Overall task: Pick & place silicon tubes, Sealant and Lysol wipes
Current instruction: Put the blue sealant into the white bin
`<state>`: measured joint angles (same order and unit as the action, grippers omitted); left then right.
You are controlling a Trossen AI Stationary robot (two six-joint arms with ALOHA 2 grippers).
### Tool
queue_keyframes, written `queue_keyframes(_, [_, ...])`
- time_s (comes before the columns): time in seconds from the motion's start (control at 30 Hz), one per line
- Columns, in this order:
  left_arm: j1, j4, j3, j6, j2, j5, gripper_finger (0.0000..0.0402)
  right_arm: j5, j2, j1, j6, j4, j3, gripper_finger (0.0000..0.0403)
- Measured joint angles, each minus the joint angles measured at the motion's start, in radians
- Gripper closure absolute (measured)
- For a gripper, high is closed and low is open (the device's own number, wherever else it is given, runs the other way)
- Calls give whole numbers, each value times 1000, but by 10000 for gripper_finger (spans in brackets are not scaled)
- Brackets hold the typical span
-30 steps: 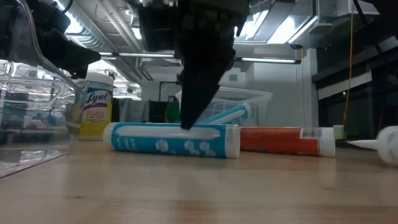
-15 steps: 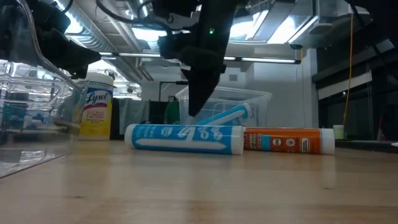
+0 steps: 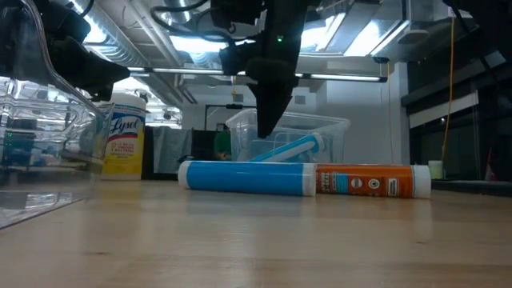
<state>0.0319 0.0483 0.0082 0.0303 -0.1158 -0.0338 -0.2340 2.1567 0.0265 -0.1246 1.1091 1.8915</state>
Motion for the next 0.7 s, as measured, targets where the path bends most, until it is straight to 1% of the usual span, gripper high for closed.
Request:
queue_keyframes(0.17, [0, 0, 0, 0, 0, 0, 393, 6, 5, -37, -54, -9, 0, 73])
queue_keyframes(0.27, [0, 0, 0, 0, 0, 0, 393, 8, 6, -63, -53, -12, 0, 57])
queue_keyframes(0.4, [0, 0, 0, 0, 0, 0, 389, 12, 14, -93, -46, -15, 0, 52])
queue_keyframes(0.53, [0, 0, 0, 0, 0, 0, 391, 61, 33, -109, -25, -43, 0, 51])
queue_keyframes(0.7, [0, 0, 0, 0, 0, 0, 393, 84, 47, -115, -41, -56, 0, 51])
